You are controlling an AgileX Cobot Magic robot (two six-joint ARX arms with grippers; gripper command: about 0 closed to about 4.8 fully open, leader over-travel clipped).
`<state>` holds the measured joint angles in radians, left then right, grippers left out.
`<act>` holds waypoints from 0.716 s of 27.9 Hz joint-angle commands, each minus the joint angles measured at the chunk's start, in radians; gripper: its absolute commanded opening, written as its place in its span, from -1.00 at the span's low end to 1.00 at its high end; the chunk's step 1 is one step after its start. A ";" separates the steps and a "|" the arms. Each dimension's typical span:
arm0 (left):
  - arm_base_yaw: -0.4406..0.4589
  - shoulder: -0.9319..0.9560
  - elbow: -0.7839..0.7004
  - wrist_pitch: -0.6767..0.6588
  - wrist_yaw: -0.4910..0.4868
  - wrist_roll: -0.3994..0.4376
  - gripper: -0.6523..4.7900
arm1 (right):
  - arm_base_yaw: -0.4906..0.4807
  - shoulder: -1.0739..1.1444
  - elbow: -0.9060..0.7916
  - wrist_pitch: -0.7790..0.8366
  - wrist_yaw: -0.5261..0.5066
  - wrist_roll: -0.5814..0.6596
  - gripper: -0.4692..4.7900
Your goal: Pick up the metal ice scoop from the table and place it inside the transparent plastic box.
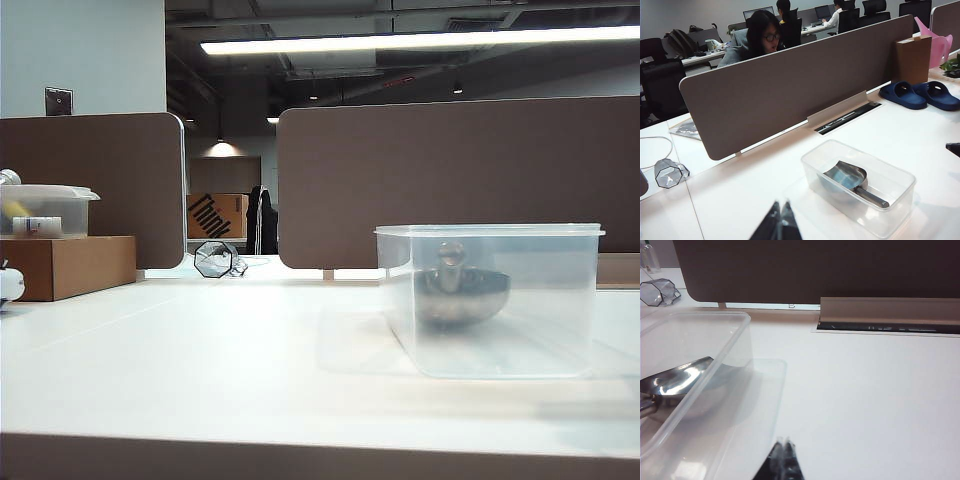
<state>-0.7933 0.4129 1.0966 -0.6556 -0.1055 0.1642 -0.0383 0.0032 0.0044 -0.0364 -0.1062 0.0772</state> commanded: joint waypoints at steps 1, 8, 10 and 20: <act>0.001 0.000 0.002 0.000 0.004 0.000 -0.78 | 0.002 0.000 0.001 0.011 -0.001 -0.002 -0.82; 0.327 -0.011 -0.122 0.051 0.055 0.092 -0.78 | 0.002 0.000 0.001 0.011 -0.001 -0.002 -0.82; 0.489 -0.039 -0.239 0.170 0.123 0.086 -0.78 | 0.002 0.000 0.001 0.011 -0.001 -0.002 -0.82; 0.861 -0.276 -0.797 0.593 0.254 -0.078 -0.78 | 0.003 0.000 0.001 0.011 -0.001 -0.002 -0.82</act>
<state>0.0608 0.1661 0.3347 -0.1055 0.1314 0.1097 -0.0372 0.0032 0.0044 -0.0368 -0.1062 0.0772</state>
